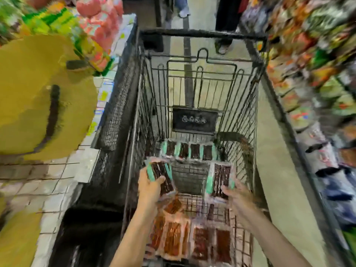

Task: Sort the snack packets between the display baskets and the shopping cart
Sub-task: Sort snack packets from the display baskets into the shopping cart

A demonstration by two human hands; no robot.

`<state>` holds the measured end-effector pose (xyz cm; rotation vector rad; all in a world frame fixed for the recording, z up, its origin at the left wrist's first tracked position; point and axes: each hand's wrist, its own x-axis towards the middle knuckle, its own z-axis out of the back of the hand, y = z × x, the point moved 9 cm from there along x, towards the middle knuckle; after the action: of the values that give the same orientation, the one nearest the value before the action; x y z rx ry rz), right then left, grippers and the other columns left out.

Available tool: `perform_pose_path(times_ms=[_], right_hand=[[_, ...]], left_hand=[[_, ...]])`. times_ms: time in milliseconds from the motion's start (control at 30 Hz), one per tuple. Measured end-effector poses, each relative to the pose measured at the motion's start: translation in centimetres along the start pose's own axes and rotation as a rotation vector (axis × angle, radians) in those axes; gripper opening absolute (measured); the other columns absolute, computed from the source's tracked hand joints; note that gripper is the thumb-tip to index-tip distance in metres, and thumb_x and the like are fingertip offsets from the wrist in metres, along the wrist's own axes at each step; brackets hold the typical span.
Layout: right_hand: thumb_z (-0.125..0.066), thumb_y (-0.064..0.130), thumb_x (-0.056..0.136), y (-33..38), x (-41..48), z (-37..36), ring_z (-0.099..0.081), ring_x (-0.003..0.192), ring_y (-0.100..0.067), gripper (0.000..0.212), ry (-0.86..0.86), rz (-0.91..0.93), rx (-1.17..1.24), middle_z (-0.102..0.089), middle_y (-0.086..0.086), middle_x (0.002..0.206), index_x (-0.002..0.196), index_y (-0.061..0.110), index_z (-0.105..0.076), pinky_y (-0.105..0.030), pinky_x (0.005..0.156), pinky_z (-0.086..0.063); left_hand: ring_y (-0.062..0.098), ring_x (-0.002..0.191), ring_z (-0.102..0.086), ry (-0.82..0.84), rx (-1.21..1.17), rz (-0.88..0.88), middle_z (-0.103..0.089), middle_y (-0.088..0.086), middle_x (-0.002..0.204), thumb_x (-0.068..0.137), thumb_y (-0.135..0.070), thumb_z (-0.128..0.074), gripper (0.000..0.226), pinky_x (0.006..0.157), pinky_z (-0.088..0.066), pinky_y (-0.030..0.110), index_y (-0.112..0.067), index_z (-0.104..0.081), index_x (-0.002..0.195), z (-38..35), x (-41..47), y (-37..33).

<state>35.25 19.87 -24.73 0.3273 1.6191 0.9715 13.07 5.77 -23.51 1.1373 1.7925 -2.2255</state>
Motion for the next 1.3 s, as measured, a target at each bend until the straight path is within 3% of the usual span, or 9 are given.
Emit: perform_pose_path(times_ms=[100, 300, 400, 500, 633, 700, 800, 967, 1300], right_hand=[[-0.052, 0.004, 0.095, -0.5, 6.8, 0.8, -0.049, 0.121, -0.025, 0.057, -0.206, -0.007, -0.074, -0.037, -0.007, 0.146, 0.146, 0.012, -0.028, -0.035, 0.099, -0.039], [-0.05, 0.003, 0.095, -0.9, 22.1, -0.2, -0.046, 0.125, -0.029, 0.052, -0.436, -0.005, -0.273, -0.039, -0.018, 0.145, 0.144, 0.002, -0.03, -0.03, 0.095, -0.04], [-0.051, 0.005, 0.094, -0.7, 27.0, -1.6, -0.056, 0.108, -0.028, 0.029, -0.392, 0.041, -0.442, -0.058, -0.016, 0.121, 0.122, 0.003, -0.049, -0.037, 0.089, -0.047], [-0.051, 0.001, 0.092, -0.6, 29.7, -2.8, -0.052, 0.114, -0.03, 0.031, -0.372, 0.144, -0.642, -0.054, -0.019, 0.124, 0.123, -0.002, -0.05, -0.037, 0.098, -0.042], [-0.051, 0.001, 0.091, -1.1, 30.7, -2.7, -0.041, 0.121, -0.037, 0.04, -0.409, 0.232, -0.84, -0.045, -0.025, 0.13, 0.13, -0.004, -0.047, -0.038, 0.101, -0.031], [-0.051, 0.007, 0.092, -1.7, 30.6, -2.3, -0.041, 0.118, -0.037, 0.037, -0.436, 0.237, -0.867, -0.045, -0.025, 0.129, 0.127, -0.003, -0.049, -0.037, 0.095, -0.032], [-0.049, 0.007, 0.094, -2.3, 30.9, -2.3, -0.037, 0.117, -0.029, 0.043, -0.448, 0.229, -0.887, -0.04, -0.019, 0.131, 0.136, 0.001, -0.041, -0.026, 0.089, -0.029], [-0.049, 0.013, 0.096, -3.2, 30.5, -3.1, -0.031, 0.129, -0.031, 0.055, -0.421, 0.231, -0.788, -0.034, -0.018, 0.14, 0.145, 0.002, -0.027, -0.038, 0.109, -0.027], [-0.042, 0.02, 0.1, -3.6, 29.6, -3.9, -0.027, 0.13, -0.029, 0.055, -0.506, 0.172, -0.797, -0.027, -0.019, 0.145, 0.146, -0.001, -0.021, -0.034, 0.105, -0.029]], left_hand=[[0.042, 0.106, -0.059, -0.009, 0.104, 0.042, -0.054, 0.022, 0.124, 0.091, 0.008, -0.051, 0.046, 0.083, -0.053, 0.055, -0.008, -0.039, 0.133, -4.3, 7.8, 2.0], [0.023, 0.082, -0.061, 0.063, 0.339, -0.042, -0.053, 0.013, 0.11, 0.089, 0.012, -0.054, 0.041, 0.054, -0.048, 0.012, -0.004, -0.044, 0.125, -12.5, 21.6, 5.5], [0.029, 0.108, -0.058, 0.095, 0.418, -0.059, -0.057, 0.015, 0.121, 0.087, 0.009, -0.059, 0.046, 0.073, -0.045, 0.019, -0.006, -0.042, 0.127, -15.6, 26.2, 7.3], [0.028, 0.117, -0.054, 0.147, 0.468, -0.073, -0.052, 0.019, 0.132, 0.089, 0.007, -0.058, 0.053, 0.092, -0.045, 0.032, -0.005, -0.036, 0.135, -18.1, 28.6, 9.3], [0.026, 0.147, -0.013, 0.153, 0.706, -0.226, -0.018, 0.014, 0.158, 0.096, -0.003, -0.051, 0.067, 0.117, -0.013, 0.033, -0.007, -0.014, 0.151, -18.6, 29.2, 10.5], [0.029, 0.148, -0.003, 0.13, 0.786, -0.249, -0.009, 0.016, 0.159, 0.098, -0.005, -0.049, 0.067, 0.12, -0.008, 0.036, -0.01, -0.011, 0.153, -18.2, 29.5, 10.8], [0.035, 0.145, -0.01, 0.153, 0.926, -0.248, -0.013, 0.02, 0.156, 0.1, -0.011, -0.045, 0.065, 0.118, -0.013, 0.041, -0.006, -0.008, 0.153, -18.5, 29.5, 11.0], [0.029, 0.13, -0.032, 0.115, 1.015, -0.312, -0.034, 0.016, 0.141, 0.1, -0.012, -0.046, 0.059, 0.11, -0.03, 0.037, 0.002, -0.016, 0.149, -18.7, 28.9, 10.6], [0.03, 0.132, -0.039, 0.136, 1.028, -0.236, -0.027, 0.018, 0.151, 0.096, 0.006, -0.042, 0.057, 0.111, -0.034, 0.041, 0.004, -0.019, 0.148, -19.0, 28.1, 10.7]])
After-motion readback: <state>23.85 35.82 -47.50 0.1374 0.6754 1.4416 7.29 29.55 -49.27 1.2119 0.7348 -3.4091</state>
